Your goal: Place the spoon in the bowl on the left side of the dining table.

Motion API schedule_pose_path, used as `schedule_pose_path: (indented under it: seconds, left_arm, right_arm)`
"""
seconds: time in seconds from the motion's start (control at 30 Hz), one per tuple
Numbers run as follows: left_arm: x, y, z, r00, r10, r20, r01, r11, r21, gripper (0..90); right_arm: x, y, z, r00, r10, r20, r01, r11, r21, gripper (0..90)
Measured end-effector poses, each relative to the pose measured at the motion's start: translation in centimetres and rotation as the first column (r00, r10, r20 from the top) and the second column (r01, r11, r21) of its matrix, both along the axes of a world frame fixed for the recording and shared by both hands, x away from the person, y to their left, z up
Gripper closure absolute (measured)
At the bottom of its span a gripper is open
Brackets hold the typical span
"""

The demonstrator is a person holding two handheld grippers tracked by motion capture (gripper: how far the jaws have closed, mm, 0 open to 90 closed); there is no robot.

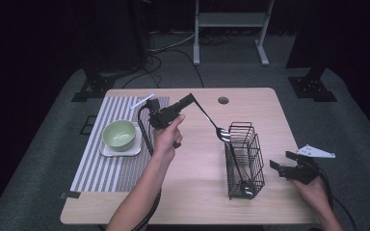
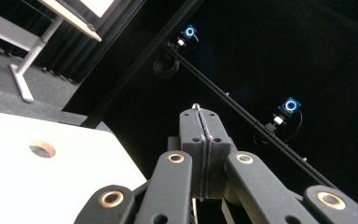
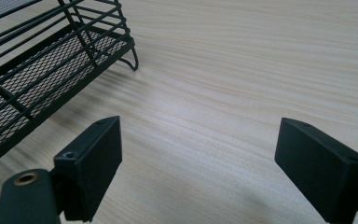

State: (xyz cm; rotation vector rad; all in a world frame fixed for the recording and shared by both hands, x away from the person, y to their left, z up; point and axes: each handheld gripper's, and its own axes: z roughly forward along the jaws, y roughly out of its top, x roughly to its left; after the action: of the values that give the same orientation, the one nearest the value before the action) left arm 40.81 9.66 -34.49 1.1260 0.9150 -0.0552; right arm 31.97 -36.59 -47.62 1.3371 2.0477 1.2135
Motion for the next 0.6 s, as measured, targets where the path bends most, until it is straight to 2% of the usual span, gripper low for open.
schedule_pose_path:
  seconds: [0.6]
  left_arm:
    - [-0.3,2.4,-0.7,0.9988,0.047,-0.013,-0.047,0.9989,-0.004,89.9]
  right_arm:
    - [0.0,0.1,0.0,1.0,0.0,0.0,0.0,1.0,-0.006,13.7]
